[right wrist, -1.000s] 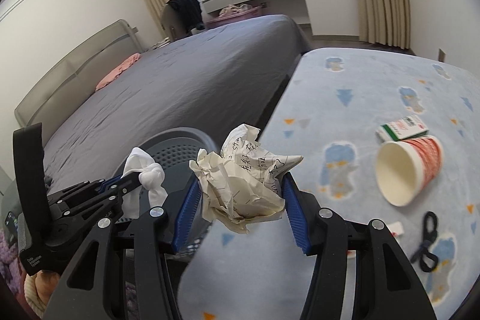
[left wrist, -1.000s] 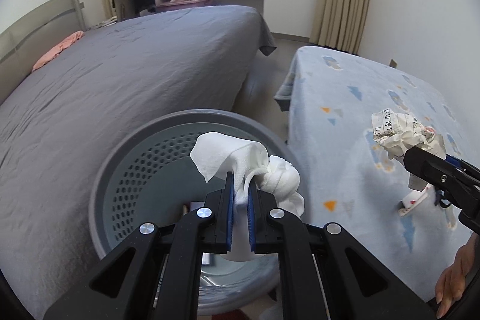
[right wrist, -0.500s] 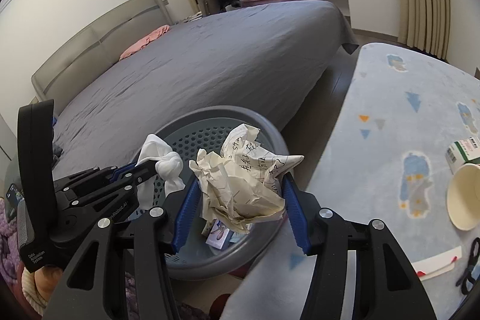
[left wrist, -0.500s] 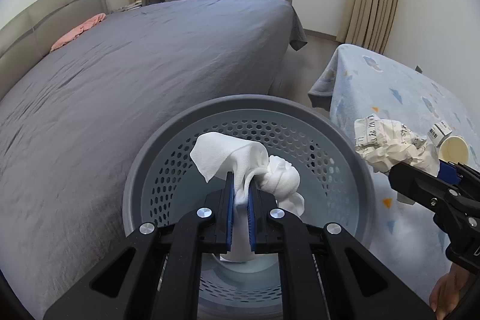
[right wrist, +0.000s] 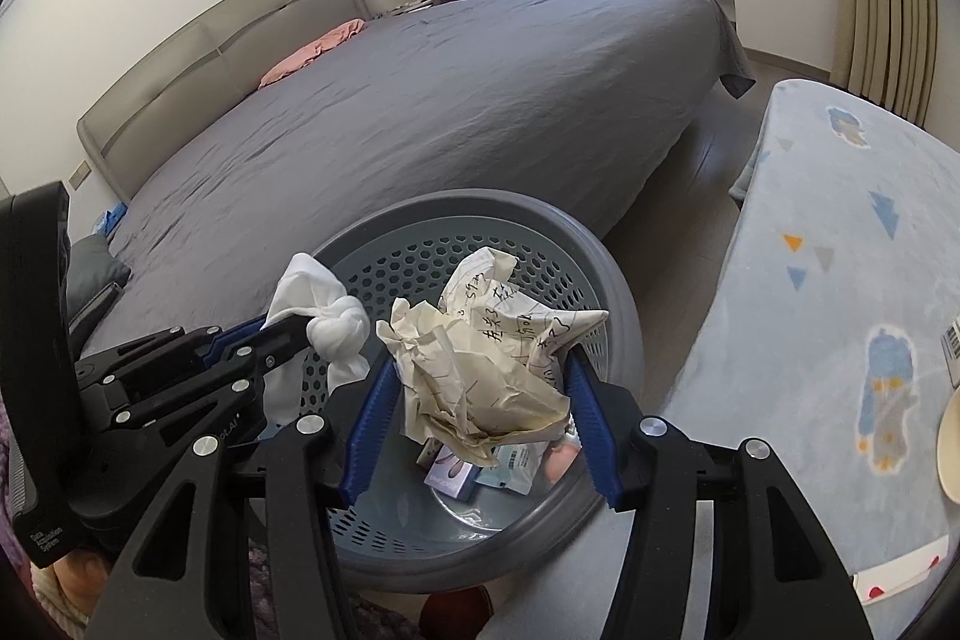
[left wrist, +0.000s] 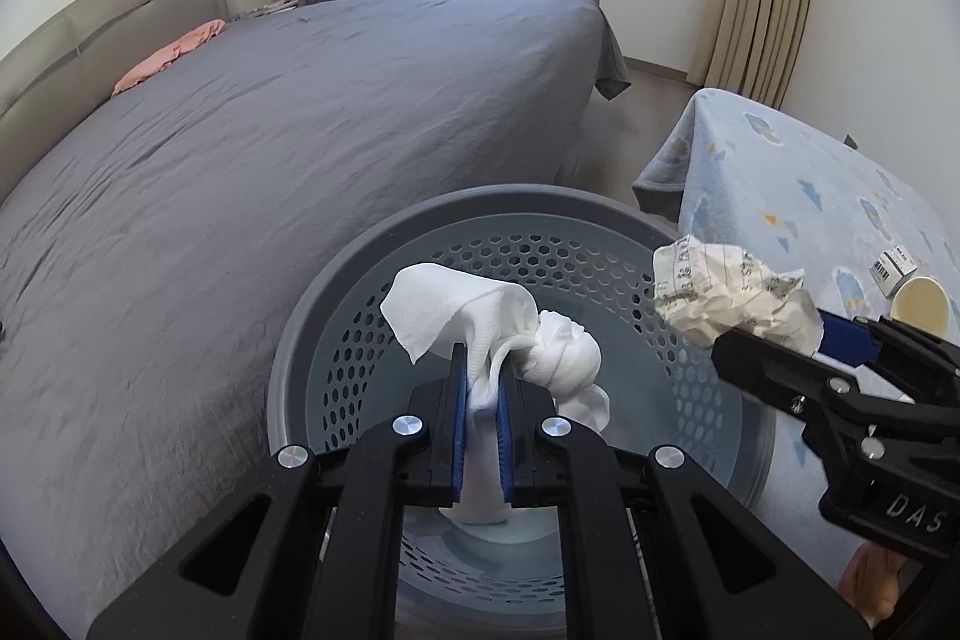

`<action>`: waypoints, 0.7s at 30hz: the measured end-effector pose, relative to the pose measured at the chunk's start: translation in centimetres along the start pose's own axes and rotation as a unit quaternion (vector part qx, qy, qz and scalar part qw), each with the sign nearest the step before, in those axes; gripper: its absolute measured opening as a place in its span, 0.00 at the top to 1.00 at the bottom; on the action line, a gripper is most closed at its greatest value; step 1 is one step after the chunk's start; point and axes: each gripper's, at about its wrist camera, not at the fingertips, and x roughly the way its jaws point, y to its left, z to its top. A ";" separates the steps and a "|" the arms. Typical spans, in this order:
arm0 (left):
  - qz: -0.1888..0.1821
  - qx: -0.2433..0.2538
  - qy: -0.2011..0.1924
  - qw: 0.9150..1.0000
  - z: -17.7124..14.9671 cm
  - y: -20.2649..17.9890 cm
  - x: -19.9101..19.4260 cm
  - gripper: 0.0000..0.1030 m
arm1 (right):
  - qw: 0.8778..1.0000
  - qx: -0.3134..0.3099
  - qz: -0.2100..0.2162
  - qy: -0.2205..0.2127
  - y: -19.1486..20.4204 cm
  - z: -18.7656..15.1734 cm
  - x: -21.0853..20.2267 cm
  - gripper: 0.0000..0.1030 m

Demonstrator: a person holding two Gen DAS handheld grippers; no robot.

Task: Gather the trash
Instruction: 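Carry tissue and paper over the grey basket and open both tools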

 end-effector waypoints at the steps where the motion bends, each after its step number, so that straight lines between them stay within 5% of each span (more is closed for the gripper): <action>1: 0.003 -0.001 0.003 1.000 0.0 0.0 0.2 0.91 | 1.000 -0.001 0.001 -0.001 0.0 0.1 0.0 0.48; 16: 0.023 -0.023 0.015 0.999 -0.2 1.3 1.0 0.72 | 1.000 0.007 -0.016 -0.009 -0.8 -0.2 -0.7 0.38; 21: 0.029 -0.025 0.000 0.999 -0.2 1.4 0.5 0.40 | 1.000 0.006 -0.021 -0.012 -0.6 -0.4 -1.1 0.39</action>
